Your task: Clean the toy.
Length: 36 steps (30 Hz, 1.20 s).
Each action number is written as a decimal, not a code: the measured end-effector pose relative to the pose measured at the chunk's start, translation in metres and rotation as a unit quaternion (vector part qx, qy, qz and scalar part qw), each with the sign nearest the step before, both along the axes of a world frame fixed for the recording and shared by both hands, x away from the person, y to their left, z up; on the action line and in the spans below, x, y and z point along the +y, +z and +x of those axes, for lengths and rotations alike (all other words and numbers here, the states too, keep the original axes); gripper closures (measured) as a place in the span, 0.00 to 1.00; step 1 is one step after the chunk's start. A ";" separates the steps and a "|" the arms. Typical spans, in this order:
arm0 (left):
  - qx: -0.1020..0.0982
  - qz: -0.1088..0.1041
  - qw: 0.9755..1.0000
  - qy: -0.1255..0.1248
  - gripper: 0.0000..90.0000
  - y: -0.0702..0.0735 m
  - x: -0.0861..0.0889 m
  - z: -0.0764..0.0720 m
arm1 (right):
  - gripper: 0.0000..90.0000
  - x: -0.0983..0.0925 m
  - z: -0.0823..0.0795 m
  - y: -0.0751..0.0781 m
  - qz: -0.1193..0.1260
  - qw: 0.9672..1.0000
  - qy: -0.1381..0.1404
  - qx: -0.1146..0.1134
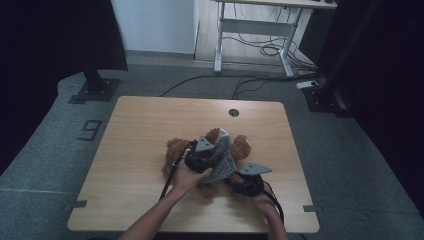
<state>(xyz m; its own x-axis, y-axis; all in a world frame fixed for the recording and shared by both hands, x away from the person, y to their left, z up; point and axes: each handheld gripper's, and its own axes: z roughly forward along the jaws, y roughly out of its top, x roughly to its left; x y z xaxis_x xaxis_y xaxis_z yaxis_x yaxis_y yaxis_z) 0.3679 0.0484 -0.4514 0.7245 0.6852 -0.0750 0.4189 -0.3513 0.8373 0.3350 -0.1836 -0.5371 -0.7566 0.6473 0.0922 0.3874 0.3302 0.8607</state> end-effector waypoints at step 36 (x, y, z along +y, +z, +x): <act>0.018 -0.078 0.988 0.131 0.83 -0.018 0.154 -0.004 | 0.66 -0.001 0.001 -0.001 0.006 1.000 0.006 0.013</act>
